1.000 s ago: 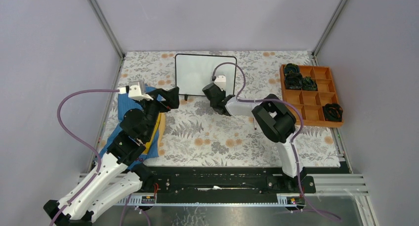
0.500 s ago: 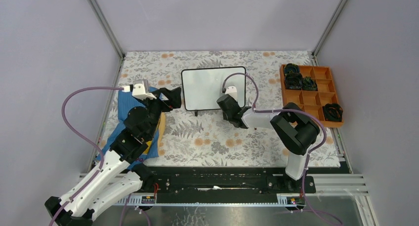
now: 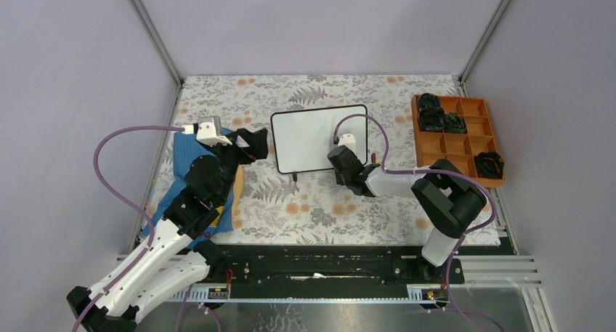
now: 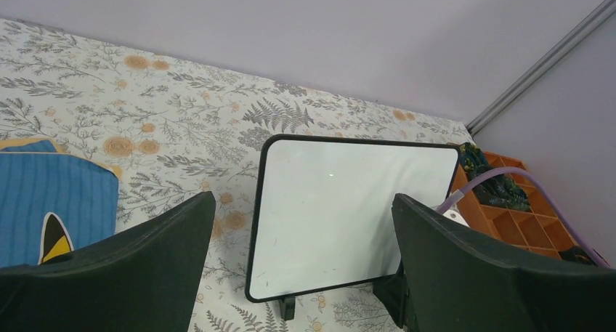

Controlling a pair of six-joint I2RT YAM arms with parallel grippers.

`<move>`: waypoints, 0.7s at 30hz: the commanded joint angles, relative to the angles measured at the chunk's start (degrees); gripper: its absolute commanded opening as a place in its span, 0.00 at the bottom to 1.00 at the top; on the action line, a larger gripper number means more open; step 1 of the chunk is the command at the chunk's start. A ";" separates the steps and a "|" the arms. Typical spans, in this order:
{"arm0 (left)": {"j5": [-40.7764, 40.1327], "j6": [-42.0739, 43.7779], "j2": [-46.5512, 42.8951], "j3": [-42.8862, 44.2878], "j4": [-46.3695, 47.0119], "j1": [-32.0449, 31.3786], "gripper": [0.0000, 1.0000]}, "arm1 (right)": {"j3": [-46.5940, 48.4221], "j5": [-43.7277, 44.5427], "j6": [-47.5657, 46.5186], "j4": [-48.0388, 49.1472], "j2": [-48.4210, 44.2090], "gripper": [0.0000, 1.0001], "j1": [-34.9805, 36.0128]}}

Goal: Write a sentence on the whiteboard
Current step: Move the whiteboard to the center of the board.

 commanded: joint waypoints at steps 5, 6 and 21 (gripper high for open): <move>-1.14 0.84 -0.03 0.14 2.23 -0.34 0.99 | -2.55 -1.20 -0.25 -4.75 -2.64 0.00 -0.24; -1.14 0.84 -0.06 0.20 2.20 -0.34 0.99 | -2.58 -1.31 -0.42 -4.86 -2.85 0.00 -0.24; 0.95 1.15 -0.10 0.57 1.97 -0.30 0.99 | -4.66 -3.60 -0.21 -3.37 -6.52 0.43 -0.24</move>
